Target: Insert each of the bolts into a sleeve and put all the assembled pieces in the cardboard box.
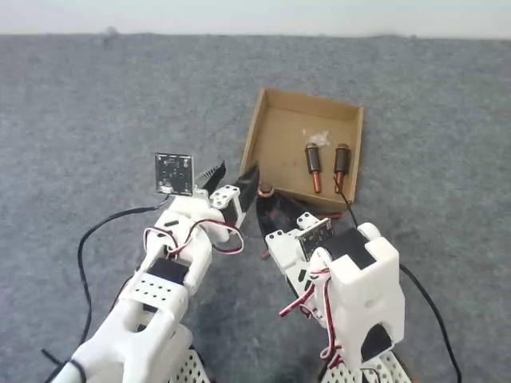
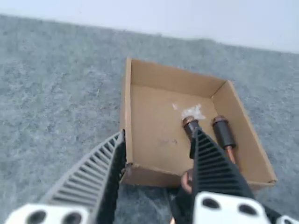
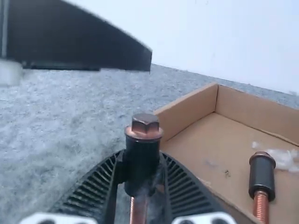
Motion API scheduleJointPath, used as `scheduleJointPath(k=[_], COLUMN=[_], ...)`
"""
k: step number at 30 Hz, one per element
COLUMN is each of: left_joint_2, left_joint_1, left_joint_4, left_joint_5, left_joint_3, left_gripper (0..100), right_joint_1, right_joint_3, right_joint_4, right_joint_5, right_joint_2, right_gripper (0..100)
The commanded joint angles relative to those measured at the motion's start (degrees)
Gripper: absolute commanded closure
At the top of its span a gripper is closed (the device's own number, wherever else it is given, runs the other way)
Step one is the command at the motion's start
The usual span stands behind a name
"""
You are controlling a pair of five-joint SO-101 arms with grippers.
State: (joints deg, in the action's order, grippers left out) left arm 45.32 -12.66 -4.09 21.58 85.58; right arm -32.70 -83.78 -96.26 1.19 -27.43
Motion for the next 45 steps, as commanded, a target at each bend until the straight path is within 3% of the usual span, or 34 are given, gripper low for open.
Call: scheduleJointPath(k=[1, 5, 8, 12, 18, 22, 37, 45], left_joint_2=[1.3, 1.3, 1.3, 1.3, 1.4, 1.3, 1.3, 1.1], left_joint_1=[0.6, 3.7, 6.3, 9.3, 12.5, 14.7, 10.3, 10.8], left_joint_4=[3.4, 3.8, 6.4, 11.5, 30.7, 43.8, 51.9, 50.5], left_joint_5=[0.2, 0.2, 0.1, -6.7, -9.0, -17.0, -15.7, -15.7], left_joint_3=[-2.9, -2.8, -1.5, 0.6, -5.6, -10.3, -8.0, -8.3], left_gripper=[83, 100, 98, 99, 99, 99, 99, 96], right_joint_1=[0.9, 0.9, 0.9, 2.1, 4.0, 4.5, 8.8, 8.4], right_joint_3=[1.9, 1.8, 1.7, 1.7, 1.5, -2.2, -3.5, -3.1], right_joint_4=[0.0, -0.2, -0.4, -0.4, 0.0, 2.0, 46.3, 71.9], right_joint_5=[0.6, 0.6, 0.6, 0.6, 0.5, -1.1, -4.0, -4.0], right_joint_2=[3.3, 3.3, 3.3, 3.4, 5.1, 10.7, 40.2, 56.2], right_gripper=[99.2, 99.2, 99.2, 99.2, 99.2, 99.2, 99.2, 99.2])
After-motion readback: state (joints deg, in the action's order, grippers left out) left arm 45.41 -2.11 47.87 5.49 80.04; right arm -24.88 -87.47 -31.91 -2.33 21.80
